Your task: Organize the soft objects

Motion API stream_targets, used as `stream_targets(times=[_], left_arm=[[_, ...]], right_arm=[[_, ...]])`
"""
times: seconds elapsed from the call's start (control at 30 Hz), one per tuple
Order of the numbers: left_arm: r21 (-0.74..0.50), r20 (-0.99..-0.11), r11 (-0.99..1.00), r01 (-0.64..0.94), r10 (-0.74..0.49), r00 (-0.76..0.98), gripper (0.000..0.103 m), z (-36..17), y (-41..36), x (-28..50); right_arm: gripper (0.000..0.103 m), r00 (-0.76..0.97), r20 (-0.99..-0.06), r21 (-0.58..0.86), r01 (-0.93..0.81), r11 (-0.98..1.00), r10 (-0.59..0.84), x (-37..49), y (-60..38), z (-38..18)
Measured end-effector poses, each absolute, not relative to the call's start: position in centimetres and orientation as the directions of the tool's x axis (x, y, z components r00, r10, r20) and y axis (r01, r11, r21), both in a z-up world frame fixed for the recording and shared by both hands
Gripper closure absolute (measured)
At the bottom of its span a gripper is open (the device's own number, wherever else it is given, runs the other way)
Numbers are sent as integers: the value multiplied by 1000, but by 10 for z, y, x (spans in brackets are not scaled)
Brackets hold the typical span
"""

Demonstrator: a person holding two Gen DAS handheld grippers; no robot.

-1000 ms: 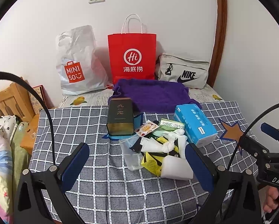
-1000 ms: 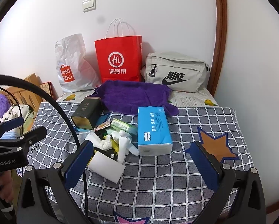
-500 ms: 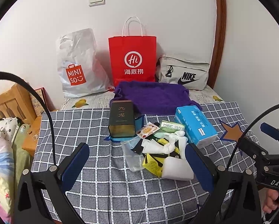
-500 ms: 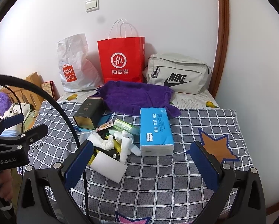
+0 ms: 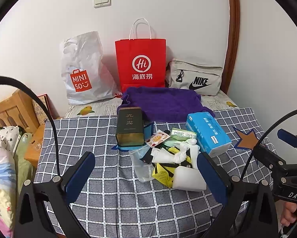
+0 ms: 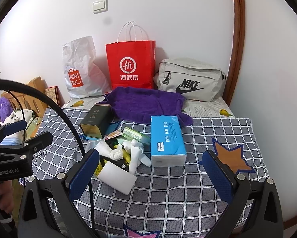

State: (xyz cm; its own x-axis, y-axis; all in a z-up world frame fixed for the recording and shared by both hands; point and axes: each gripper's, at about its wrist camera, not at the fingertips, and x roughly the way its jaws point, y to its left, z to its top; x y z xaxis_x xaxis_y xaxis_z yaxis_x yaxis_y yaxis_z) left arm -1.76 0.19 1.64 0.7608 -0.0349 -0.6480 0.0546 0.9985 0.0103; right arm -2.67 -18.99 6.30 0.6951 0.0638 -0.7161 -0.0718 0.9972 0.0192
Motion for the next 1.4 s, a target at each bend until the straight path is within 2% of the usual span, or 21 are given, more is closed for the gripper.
stream_targets(times=[1.03, 1.4], left_arm=[[9, -677, 996, 89, -59, 734, 0, 11, -5, -13], [51, -728, 990, 134, -55, 683, 0, -18, -19, -1]], right_arm=[[1, 695, -716, 10, -78, 997, 61, -28, -190, 65], [1, 689, -721, 41, -72, 997, 79, -26, -200, 58]])
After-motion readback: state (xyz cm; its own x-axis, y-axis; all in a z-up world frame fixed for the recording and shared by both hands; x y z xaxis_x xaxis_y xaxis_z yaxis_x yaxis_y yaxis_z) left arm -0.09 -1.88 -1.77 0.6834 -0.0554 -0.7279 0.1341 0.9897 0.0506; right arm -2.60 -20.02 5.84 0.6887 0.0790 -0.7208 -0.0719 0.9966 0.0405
